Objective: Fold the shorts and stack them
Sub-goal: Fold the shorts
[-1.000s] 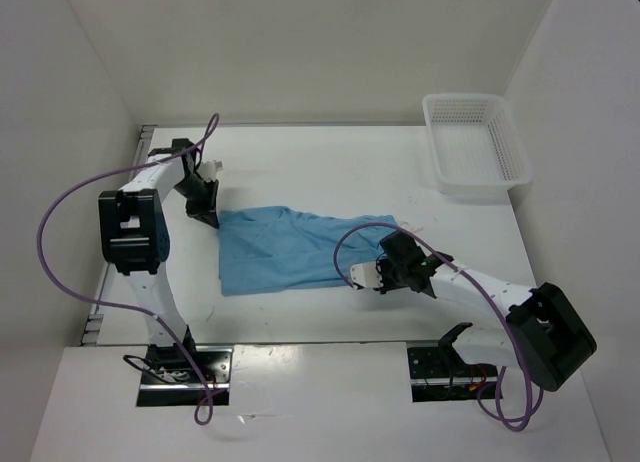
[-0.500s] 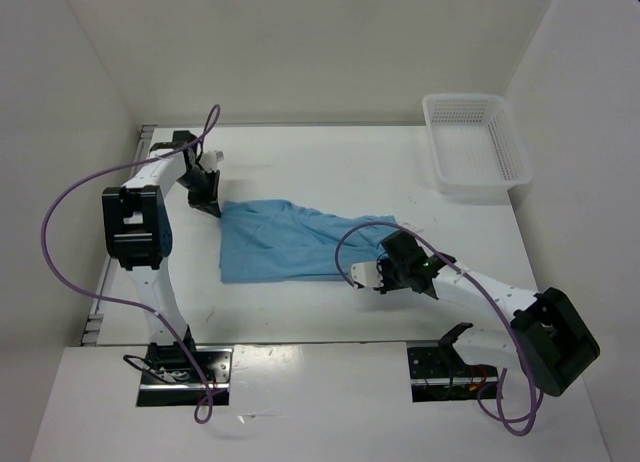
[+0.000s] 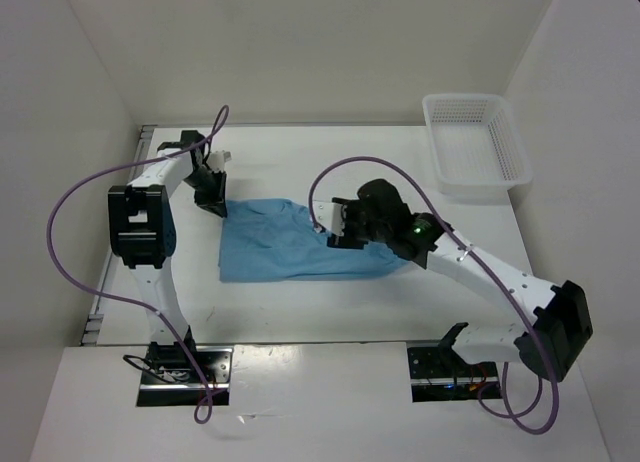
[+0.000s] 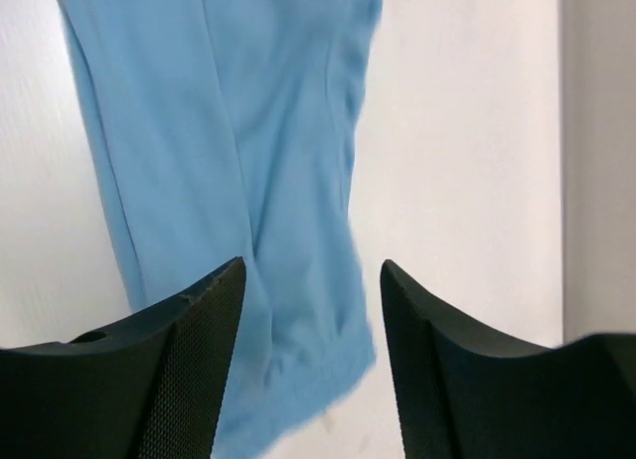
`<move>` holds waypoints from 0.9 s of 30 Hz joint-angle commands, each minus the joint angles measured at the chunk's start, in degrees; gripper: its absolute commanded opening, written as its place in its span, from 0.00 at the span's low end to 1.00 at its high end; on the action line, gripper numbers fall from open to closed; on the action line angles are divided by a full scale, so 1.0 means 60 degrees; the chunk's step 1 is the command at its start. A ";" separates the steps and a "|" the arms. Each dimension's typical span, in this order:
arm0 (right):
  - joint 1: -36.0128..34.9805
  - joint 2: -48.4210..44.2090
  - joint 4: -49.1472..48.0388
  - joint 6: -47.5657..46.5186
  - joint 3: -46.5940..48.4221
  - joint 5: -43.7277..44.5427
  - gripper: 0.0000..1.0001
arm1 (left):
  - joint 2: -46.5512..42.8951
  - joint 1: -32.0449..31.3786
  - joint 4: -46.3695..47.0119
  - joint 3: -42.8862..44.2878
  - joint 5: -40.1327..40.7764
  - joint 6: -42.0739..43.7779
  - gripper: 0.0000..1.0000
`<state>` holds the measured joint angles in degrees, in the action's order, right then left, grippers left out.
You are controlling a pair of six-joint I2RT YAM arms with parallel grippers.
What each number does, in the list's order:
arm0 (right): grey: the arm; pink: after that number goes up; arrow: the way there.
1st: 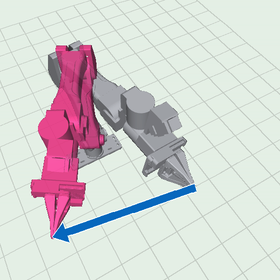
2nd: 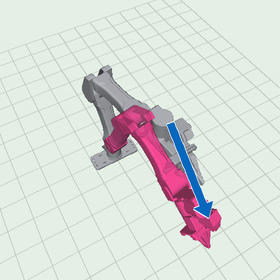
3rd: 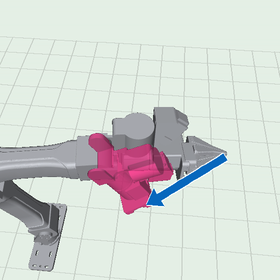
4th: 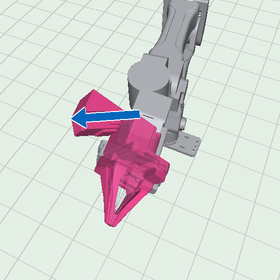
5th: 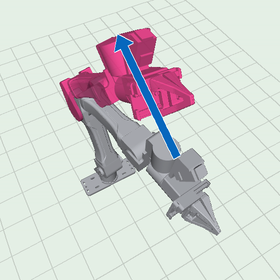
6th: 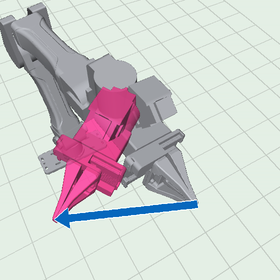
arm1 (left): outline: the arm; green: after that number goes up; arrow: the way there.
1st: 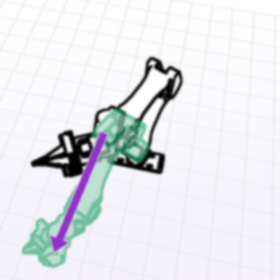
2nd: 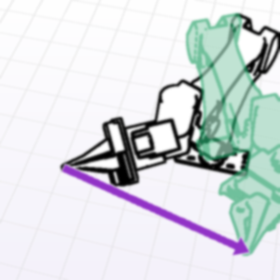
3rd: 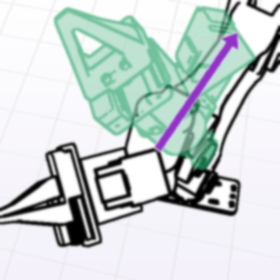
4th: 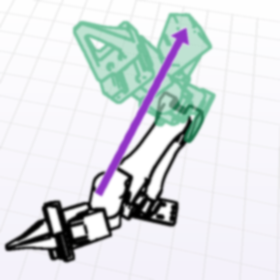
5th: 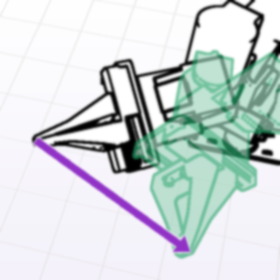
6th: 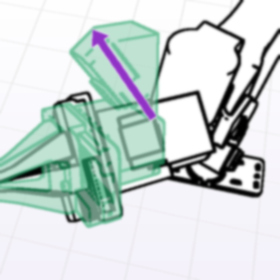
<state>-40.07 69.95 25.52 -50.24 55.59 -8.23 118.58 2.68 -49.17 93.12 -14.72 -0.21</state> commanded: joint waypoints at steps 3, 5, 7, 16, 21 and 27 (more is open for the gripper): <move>-0.1624 0.1420 -0.1422 0.1561 0.0432 -0.0782 0.58 | 0.0056 0.0037 0.0254 0.0212 -0.0081 0.0035 0.23; -0.2036 0.2106 -0.1892 0.1779 0.0519 -0.0986 0.53 | 0.0055 0.0037 0.0255 0.0212 0.0007 0.0035 0.24; -0.2124 0.2650 -0.2668 0.2116 0.0883 -0.1088 0.49 | -0.0033 0.0037 0.0343 0.0212 -0.0109 0.0035 0.29; -0.2125 0.6238 -0.2716 0.3275 0.3576 -0.0871 0.40 | -0.0619 -0.0430 0.0576 -0.0723 0.0385 0.0035 0.41; -0.2212 0.6915 -0.2803 0.3187 0.3830 -0.0767 0.40 | -0.0443 -0.0738 0.0929 -0.1134 0.0578 0.0035 0.41; -0.2402 0.7003 -0.2539 0.2676 0.3276 -0.0958 0.32 | -0.0181 -0.0827 0.1251 -0.1370 0.0491 0.0035 0.25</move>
<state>-53.01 112.12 10.87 -32.86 76.34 -13.30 117.25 -2.44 -43.57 85.23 -11.79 -0.27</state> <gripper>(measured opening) 0.327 0.273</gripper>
